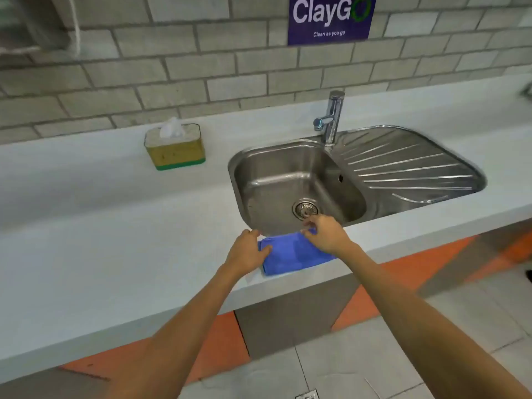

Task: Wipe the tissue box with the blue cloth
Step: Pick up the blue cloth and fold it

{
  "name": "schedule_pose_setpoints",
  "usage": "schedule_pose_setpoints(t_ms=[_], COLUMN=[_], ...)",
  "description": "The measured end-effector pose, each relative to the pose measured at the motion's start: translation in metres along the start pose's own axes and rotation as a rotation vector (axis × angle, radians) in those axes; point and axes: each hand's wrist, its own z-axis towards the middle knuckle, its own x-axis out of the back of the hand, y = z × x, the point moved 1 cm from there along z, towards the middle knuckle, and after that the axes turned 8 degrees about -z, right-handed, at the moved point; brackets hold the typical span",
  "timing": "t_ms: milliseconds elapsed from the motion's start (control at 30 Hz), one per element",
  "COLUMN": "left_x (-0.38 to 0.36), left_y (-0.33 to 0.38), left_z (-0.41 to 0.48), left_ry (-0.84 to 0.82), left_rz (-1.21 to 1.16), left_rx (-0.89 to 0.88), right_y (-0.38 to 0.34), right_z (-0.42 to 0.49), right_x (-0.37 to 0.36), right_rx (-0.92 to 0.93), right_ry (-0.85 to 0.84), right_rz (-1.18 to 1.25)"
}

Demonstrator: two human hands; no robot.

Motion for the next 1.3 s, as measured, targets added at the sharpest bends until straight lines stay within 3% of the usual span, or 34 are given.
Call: schedule_pose_setpoints(t_ms=[133,300,500,600,667,767,933,1033,1133,1300], left_x=[-0.009,-0.013,0.001,0.021,0.037,0.058,0.088,0.106,0.129,0.166], left_y=[0.005,0.009,0.037,0.064,0.082,0.103,0.1,0.072,0.037,-0.007], left_z=[0.009,0.022,0.025,0.026,0.03,0.038,0.052,0.06,0.065,0.076], left_ry=[-0.01,-0.031,-0.036,0.076,0.14,0.186,0.225,0.35,0.514,0.583], left_rz=[0.097,0.066,-0.44,-0.622,-0.682,-0.66,-0.662,-0.605,-0.387,-0.274], left_rx=[0.062,0.2,0.244,0.202,0.146,0.085,0.04,0.093,0.141,0.215], right_y=[0.017,0.026,0.027,0.022,0.01,-0.019,-0.066,-0.093,-0.123,-0.178], right_z=[0.011,0.03,0.052,0.057,0.06,0.064,0.076,0.081,0.093,0.119], right_x=[0.012,0.017,0.014,0.007,0.003,0.002,0.014,0.013,0.004,-0.013], right_rx=[-0.023,0.028,0.035,-0.045,-0.102,-0.185,-0.188,-0.101,-0.034,-0.12], right_ry=[-0.016,-0.174,-0.304,-0.18,-0.171,-0.366,-0.683,-0.784,-0.701,-0.619], right_rz=[0.03,-0.027,0.035,0.236,0.525,1.049,1.633,1.735,1.662,1.591])
